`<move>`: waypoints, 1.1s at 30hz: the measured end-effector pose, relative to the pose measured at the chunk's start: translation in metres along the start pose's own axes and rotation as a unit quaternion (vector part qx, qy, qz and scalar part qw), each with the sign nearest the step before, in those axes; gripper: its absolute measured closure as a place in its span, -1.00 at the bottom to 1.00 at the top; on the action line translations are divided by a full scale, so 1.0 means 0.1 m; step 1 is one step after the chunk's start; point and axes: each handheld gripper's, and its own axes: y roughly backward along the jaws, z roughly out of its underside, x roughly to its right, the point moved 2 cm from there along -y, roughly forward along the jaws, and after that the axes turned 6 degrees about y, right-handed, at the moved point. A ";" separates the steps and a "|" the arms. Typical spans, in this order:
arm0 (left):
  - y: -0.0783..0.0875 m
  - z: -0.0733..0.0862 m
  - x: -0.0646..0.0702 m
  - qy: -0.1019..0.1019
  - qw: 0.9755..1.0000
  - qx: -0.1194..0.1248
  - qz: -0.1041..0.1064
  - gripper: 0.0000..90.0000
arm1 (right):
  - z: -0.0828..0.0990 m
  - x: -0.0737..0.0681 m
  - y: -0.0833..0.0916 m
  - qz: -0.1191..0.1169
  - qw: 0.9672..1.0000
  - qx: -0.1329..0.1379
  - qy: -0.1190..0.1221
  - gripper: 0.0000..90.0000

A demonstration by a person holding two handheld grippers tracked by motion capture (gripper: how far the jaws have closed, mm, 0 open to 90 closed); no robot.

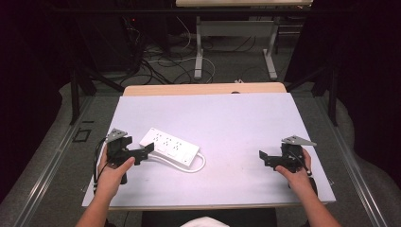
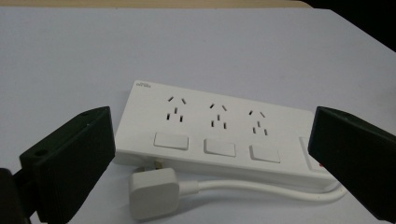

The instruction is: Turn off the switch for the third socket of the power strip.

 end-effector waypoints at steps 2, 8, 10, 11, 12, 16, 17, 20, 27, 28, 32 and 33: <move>0.01 0.04 -0.03 -0.001 1.000 -0.002 -0.002 -0.99 | 0.00 0.00 0.00 0.000 1.000 0.000 0.000 -1.00; 0.02 0.14 -0.11 -0.001 1.000 -0.003 -0.012 -0.99 | 0.00 0.00 0.00 0.000 1.000 0.000 0.000 -1.00; 0.02 0.17 -0.14 -0.001 1.000 -0.005 -0.014 -0.99 | 0.00 0.00 0.00 0.000 1.000 0.000 0.001 -1.00; 0.01 0.19 -0.15 0.000 1.000 -0.005 -0.016 -0.99 | 0.00 0.00 0.00 0.001 1.000 -0.001 0.001 -1.00; 0.01 0.21 -0.16 -0.002 1.000 -0.005 -0.019 -0.99 | 0.00 0.00 0.00 0.001 1.000 -0.001 0.000 -1.00; -0.01 0.27 -0.18 -0.008 1.000 -0.006 -0.028 -0.99 | 0.00 0.00 -0.01 0.002 1.000 -0.001 0.000 -1.00; -0.02 0.28 -0.19 -0.010 0.999 -0.006 -0.031 -0.99 | 0.00 0.00 -0.01 0.001 1.000 -0.001 0.000 -1.00; -0.02 0.32 -0.20 -0.010 0.999 -0.009 -0.032 -0.99 | 0.01 0.00 -0.02 0.004 1.000 0.003 0.004 -1.00; -0.02 0.40 -0.25 -0.011 0.999 -0.013 -0.043 -0.99 | 0.01 0.00 -0.02 0.000 1.000 -0.003 0.004 -1.00; -0.02 0.41 -0.26 -0.010 0.999 -0.014 -0.043 -0.99 | 0.01 0.00 -0.03 0.000 1.000 -0.004 0.003 -1.00; -0.03 0.44 -0.27 -0.013 0.999 -0.019 -0.046 -0.99 | 0.01 0.00 -0.04 -0.001 1.000 -0.004 0.004 -1.00; -0.03 0.44 -0.27 -0.014 0.999 -0.021 -0.047 -0.99 | 0.01 0.00 -0.04 -0.001 1.000 -0.005 0.003 -1.00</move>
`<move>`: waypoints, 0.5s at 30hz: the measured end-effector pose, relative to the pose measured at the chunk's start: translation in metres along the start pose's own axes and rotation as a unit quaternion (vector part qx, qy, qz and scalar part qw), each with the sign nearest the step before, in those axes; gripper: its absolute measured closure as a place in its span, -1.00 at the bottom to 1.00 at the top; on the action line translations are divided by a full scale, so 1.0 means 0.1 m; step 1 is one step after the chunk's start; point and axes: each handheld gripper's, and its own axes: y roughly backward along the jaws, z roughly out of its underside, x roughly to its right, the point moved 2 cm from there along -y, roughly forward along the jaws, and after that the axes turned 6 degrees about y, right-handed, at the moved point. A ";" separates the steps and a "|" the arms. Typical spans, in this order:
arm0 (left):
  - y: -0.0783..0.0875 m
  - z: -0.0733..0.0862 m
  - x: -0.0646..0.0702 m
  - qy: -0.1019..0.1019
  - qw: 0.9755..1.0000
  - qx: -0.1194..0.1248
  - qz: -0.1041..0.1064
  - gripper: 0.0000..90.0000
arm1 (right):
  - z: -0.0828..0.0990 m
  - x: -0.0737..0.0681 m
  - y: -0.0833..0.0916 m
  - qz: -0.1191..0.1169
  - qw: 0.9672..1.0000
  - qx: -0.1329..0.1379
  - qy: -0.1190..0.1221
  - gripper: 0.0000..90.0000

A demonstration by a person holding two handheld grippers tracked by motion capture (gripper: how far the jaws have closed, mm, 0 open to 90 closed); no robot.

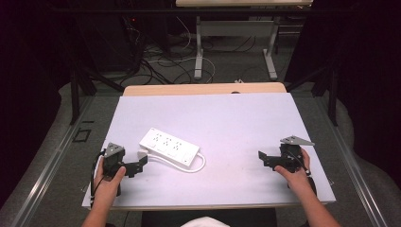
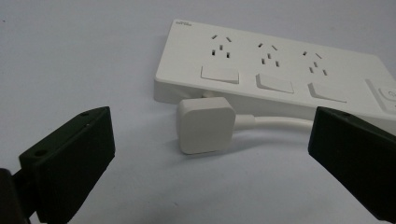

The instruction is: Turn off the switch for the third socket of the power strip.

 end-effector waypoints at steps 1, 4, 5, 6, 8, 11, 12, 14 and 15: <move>0.00 0.01 0.00 -0.003 1.000 -0.002 -0.002 -0.99 | 0.00 0.00 0.00 0.000 1.000 -0.001 0.000 -1.00; -0.01 0.02 0.00 -0.005 1.000 -0.003 -0.003 -0.99 | 0.00 -0.01 -0.01 -0.001 1.000 -0.002 -0.001 -1.00; -0.02 0.02 0.00 -0.006 1.000 -0.004 -0.003 -0.99 | 0.00 -0.01 -0.01 0.000 1.000 -0.002 0.001 -1.00; -0.02 0.03 0.00 -0.008 1.000 -0.006 -0.004 -0.99 | 0.00 -0.01 -0.01 -0.001 1.000 -0.003 0.000 -1.00; -0.03 0.03 0.01 -0.009 1.000 -0.007 -0.006 -0.99 | 0.00 -0.02 -0.01 -0.002 1.000 -0.002 0.001 -1.00; -0.04 0.04 0.01 -0.018 1.000 -0.012 -0.007 -0.99 | 0.00 -0.02 -0.02 -0.004 1.000 -0.001 0.003 -1.00; -0.04 0.04 0.01 -0.019 1.000 -0.013 -0.007 -0.99 | 0.00 -0.02 -0.02 -0.005 1.000 -0.001 0.004 -1.00; -0.06 0.05 0.01 -0.020 1.000 -0.013 -0.007 -0.99 | 0.00 -0.03 -0.02 -0.005 1.000 -0.004 0.002 -1.00; -0.05 0.05 0.01 -0.024 0.999 -0.021 -0.008 -0.99 | 0.00 -0.03 -0.03 -0.005 1.000 -0.004 0.003 -1.00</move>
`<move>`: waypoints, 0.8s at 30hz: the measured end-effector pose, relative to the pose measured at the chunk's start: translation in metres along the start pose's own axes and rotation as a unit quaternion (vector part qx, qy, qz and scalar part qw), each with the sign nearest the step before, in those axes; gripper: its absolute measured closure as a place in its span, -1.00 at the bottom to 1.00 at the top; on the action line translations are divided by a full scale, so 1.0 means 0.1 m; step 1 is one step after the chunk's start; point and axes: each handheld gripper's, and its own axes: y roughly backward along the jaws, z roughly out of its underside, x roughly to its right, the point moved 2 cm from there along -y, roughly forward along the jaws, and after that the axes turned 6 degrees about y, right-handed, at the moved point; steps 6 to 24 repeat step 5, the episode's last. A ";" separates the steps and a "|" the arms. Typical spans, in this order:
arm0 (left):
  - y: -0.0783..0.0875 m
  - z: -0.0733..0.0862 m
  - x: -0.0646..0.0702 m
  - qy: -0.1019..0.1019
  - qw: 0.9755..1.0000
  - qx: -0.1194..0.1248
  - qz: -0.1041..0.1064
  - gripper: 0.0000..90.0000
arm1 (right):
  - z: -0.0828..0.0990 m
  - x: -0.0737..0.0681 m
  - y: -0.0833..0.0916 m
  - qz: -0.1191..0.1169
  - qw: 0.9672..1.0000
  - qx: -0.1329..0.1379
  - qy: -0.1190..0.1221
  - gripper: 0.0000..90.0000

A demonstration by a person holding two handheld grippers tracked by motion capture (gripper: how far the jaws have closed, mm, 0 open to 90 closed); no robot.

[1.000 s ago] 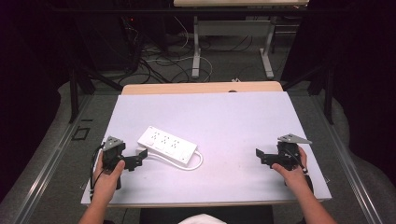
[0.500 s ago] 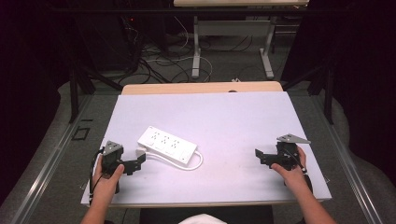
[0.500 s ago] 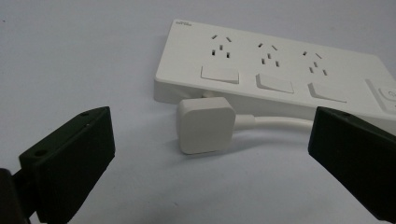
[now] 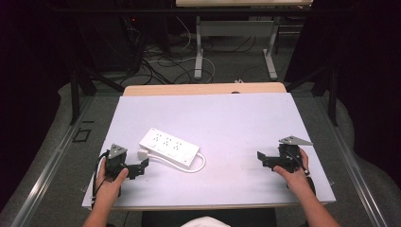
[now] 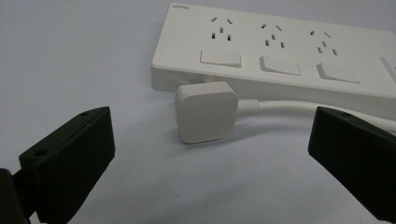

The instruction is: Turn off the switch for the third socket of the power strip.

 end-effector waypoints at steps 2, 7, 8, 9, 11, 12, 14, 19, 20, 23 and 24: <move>-0.01 0.00 0.00 -0.002 1.000 0.001 -0.001 -0.99 | 0.00 0.00 0.00 -0.001 1.000 -0.001 0.001 -1.00; -0.02 0.01 0.00 0.003 1.000 0.006 -0.003 -0.99 | 0.00 0.00 -0.01 -0.001 1.000 0.000 0.005 -1.00; -0.02 0.01 0.00 0.003 1.000 0.006 -0.003 -0.99 | 0.00 0.00 -0.01 -0.001 1.000 0.000 0.005 -1.00; -0.02 0.01 0.00 0.003 1.000 0.006 -0.003 -0.99 | 0.00 0.00 -0.01 -0.001 1.000 0.000 0.005 -1.00; -0.02 0.01 0.00 0.003 1.000 0.006 -0.003 -0.99 | 0.00 0.00 -0.01 -0.001 1.000 0.000 0.005 -1.00; -0.02 0.01 0.00 0.003 1.000 0.006 -0.003 -0.99 | 0.00 0.00 -0.01 -0.001 1.000 0.000 0.005 -1.00; -0.02 0.01 0.00 0.003 1.000 0.006 -0.003 -0.99 | 0.00 0.00 -0.01 -0.001 1.000 0.000 0.005 -1.00; -0.02 0.01 0.00 0.003 1.000 0.006 -0.003 -0.99 | 0.00 0.00 -0.01 -0.001 1.000 0.000 0.005 -1.00; -0.02 0.01 0.00 0.003 1.000 0.006 -0.003 -0.99 | 0.00 0.00 -0.01 -0.001 1.000 0.000 0.005 -1.00; -0.02 0.01 0.00 0.003 1.000 0.006 -0.003 -0.99 | 0.00 0.00 -0.01 -0.001 1.000 0.000 0.005 -1.00; -0.02 0.01 0.00 0.003 1.000 0.006 -0.003 -0.99 | 0.00 0.00 -0.01 -0.001 1.000 0.000 0.005 -1.00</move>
